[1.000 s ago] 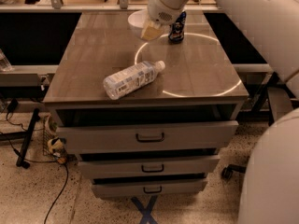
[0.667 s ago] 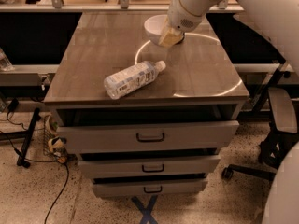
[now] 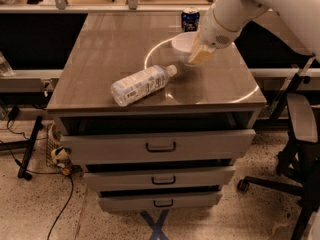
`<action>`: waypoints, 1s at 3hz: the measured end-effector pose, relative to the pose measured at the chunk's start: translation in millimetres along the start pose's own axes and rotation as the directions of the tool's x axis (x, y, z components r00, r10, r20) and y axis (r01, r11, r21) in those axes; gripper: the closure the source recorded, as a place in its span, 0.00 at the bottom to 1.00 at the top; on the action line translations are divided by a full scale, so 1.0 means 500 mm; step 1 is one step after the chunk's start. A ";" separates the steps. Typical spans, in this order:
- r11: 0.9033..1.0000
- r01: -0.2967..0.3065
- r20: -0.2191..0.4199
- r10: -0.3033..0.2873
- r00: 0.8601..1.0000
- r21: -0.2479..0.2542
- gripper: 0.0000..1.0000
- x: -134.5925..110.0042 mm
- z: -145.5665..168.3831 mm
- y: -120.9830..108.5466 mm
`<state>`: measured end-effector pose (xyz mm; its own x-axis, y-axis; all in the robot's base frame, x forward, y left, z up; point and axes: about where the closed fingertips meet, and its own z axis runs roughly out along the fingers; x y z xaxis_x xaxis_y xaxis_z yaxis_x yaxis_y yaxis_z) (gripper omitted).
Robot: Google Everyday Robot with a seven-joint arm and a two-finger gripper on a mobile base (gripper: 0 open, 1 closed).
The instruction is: Move white bowl near blue plastic bottle
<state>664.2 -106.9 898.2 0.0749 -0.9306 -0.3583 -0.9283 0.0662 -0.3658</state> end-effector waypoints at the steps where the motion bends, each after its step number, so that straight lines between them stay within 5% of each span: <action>1: 0.999 0.014 -0.013 -0.014 1.000 -0.042 0.99 0.033 0.008 0.034; 3: 0.995 0.015 -0.013 -0.016 1.000 -0.098 0.55 0.038 0.044 0.077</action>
Offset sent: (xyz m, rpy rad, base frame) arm -0.0358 -0.0178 -0.0463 -0.0282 0.1031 0.0395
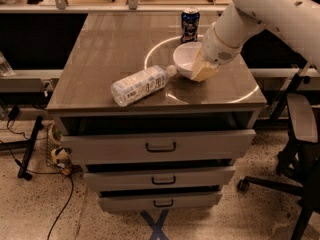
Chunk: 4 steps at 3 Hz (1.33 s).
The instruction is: Move white bowl near blue plastic bottle
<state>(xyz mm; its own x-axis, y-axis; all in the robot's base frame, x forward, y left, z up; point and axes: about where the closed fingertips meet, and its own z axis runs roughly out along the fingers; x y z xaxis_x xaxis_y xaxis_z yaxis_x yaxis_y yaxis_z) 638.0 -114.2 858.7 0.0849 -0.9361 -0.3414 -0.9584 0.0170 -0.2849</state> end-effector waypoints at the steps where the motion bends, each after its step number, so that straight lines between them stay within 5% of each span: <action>1: 1.000 0.007 0.002 -0.007 1.000 -0.003 0.31 -0.009 0.002 -0.001; 2: 1.000 0.018 0.000 -0.018 1.000 0.017 0.08 -0.022 -0.014 -0.019; 4: 0.989 -0.015 0.021 0.012 1.000 0.149 0.00 -0.022 -0.119 -0.079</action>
Offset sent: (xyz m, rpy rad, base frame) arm 0.0157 0.0091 0.0364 -0.0055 -0.0632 0.0081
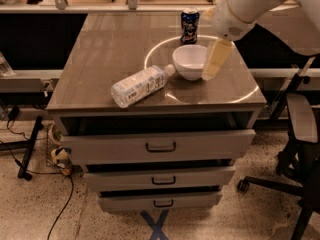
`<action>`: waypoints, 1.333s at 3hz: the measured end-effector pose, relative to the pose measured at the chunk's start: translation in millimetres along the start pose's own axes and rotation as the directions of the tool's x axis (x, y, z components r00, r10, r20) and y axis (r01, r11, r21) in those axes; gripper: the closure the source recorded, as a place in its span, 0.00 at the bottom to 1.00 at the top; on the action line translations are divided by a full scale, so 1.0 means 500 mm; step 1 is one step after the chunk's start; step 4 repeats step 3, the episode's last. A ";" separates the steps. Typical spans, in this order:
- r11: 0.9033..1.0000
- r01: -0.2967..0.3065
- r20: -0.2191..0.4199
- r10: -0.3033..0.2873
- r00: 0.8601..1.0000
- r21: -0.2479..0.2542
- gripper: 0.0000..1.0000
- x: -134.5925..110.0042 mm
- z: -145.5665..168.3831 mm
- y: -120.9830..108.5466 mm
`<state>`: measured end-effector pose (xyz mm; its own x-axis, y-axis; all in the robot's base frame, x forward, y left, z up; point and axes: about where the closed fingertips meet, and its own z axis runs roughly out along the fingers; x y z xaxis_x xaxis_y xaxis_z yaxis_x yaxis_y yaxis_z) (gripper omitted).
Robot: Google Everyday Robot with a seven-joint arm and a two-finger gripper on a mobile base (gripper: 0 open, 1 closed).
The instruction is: Move white bowl near blue plastic bottle
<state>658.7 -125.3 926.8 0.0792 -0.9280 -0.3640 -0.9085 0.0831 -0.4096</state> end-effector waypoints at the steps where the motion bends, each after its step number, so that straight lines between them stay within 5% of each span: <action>1: 0.969 -0.133 0.082 0.118 0.990 0.208 0.00 0.042 -0.160 -0.024; 2: 0.905 -0.235 0.147 0.195 0.970 0.353 0.00 0.082 -0.265 -0.033; 4: 0.897 -0.237 0.151 0.194 0.969 0.372 0.00 0.086 -0.272 -0.039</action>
Offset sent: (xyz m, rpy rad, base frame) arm -0.0611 -0.1476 0.1545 0.3356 -0.4388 -0.4464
